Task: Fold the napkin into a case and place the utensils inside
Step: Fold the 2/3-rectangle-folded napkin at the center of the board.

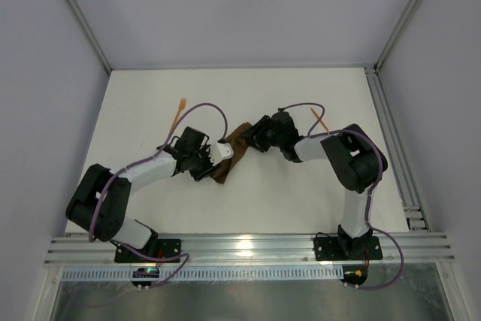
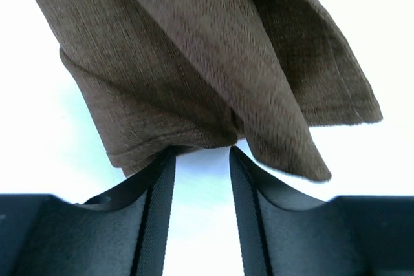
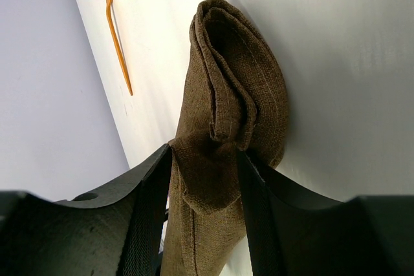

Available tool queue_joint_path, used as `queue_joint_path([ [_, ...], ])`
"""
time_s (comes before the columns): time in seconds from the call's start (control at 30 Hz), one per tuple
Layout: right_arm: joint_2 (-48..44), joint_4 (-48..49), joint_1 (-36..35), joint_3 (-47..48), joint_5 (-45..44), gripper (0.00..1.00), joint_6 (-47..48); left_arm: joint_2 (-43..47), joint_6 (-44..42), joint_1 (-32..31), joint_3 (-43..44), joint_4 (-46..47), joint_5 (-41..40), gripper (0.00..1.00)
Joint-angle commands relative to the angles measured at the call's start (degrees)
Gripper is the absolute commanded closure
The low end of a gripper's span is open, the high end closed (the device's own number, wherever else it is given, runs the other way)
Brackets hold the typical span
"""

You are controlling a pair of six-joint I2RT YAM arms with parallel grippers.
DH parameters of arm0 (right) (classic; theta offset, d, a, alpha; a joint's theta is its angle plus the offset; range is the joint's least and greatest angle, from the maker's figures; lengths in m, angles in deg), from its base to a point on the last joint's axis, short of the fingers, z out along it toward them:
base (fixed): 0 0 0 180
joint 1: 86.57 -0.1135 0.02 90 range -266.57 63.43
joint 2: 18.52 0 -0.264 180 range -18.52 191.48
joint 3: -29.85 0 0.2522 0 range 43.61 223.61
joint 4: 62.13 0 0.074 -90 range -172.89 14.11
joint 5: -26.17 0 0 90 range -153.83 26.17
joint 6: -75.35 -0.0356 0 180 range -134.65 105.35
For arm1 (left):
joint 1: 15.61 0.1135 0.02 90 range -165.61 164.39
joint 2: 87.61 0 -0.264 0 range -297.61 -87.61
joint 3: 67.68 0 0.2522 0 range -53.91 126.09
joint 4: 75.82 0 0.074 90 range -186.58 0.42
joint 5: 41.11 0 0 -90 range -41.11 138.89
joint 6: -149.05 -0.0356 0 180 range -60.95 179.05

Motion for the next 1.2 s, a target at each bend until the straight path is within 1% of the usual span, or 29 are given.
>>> queue_joint_path([
  [0.0,2.6,-5.9,0.5,0.3,-5.9,0.5,1.8,2.8,2.4,1.3,0.6,-4.1,3.4,0.58],
  [0.1,2.4,-6.2,0.5,0.2,-6.1,0.5,2.4,6.6,2.9,1.3,0.7,-4.1,3.5,0.52],
  [0.2,2.4,-6.3,0.5,0.3,-6.3,0.5,2.8,8.6,3.4,1.3,1.5,-4.6,4.2,0.49],
  [0.23,2.4,-6.3,0.6,0.3,-6.2,0.51,2.8,8.7,3.6,1.3,1.9,-4.9,5.1,0.46],
  [0.37,2.7,-6.3,0.5,0.6,-5.9,0.51,3.1,9.1,5.1,1.3,5.1,-8.2,8.6,0.41],
  [0.4,2.7,-6.3,0.6,0.6,-5.9,0.51,3.1,9.1,5.5,1.3,5.9,-9.0,9.1,0.39],
  [0.43,2.8,-6.3,0.6,0.7,-5.8,0.51,3.1,9.0,6.9,1.0,7.8,-9.2,9.2,0.34],
  [0.47,2.8,-6.3,0.6,0.7,-5.8,0.51,3.2,8.8,7.6,1.0,8.9,-9.3,9.1,0.34],
  [0.5,2.8,-6.3,0.6,0.6,-5.8,0.51,3.2,8.5,8.2,0.0,10.2,-9.8,8.6,0.28],
  [0.57,2.8,-6.2,0.6,0.5,-5.8,0.51,3.3,5.9,11.2,-1.9,14.5,-9.9,6.4,0.22],
  [0.6,2.8,-6.2,0.6,0.4,-5.8,0.51,3.3,4.7,12.5,-4.0,16.0,-9.7,4.6,0.13],
  [0.63,2.8,-6.1,0.6,0.4,-5.8,0.51,3.3,1.5,14.6,-5.1,18.8,-9.7,3.4,0.05],
  [0.67,2.8,-6.0,0.6,0.3,-5.7,0.51,3.3,-0.5,15.6,-6.2,19.9,-9.6,0.6,0.01],
  [0.77,2.8,-5.8,0.6,0.3,-5.7,0.51,3.2,-6.8,18.4,-10.0,23.4,-8.5,-4.1,0.01],
  [0.8,2.8,-5.7,0.6,0.3,-5.6,0.51,3.3,-7.8,18.8,-10.7,23.7,-7.8,-9.1,0.01],
  [0.83,2.8,-5.6,0.6,0.3,-5.6,0.51,3.3,-8.6,19.1,-12.2,23.9,-6.8,-11.7,0.01],
  [0.9,2.8,-5.6,0.6,0.3,-5.3,0.51,3.2,-11.5,20.4,-13.1,24.7,-4.8,-18.7,0.01],
  [0.97,2.9,-5.5,0.6,0.4,-5.1,0.51,3.3,-14.2,21.3,-13.2,25.7,-4.9,-21.1,0.01],
  [1.07,3.1,-5.4,0.6,0.4,-5.1,0.51,3.4,-15.7,22.6,-13.4,26.3,-5.0,-21.9,0.01],
  [1.1,3.1,-5.3,0.6,0.4,-5.0,0.51,3.4,-16.3,23.0,-13.5,26.3,-5.2,-22.1,0.02],
  [1.17,3.0,-5.2,0.6,0.4,-4.9,0.51,3.6,-16.7,23.0,-13.5,26.3,-5.3,-22.9,0.07],
])
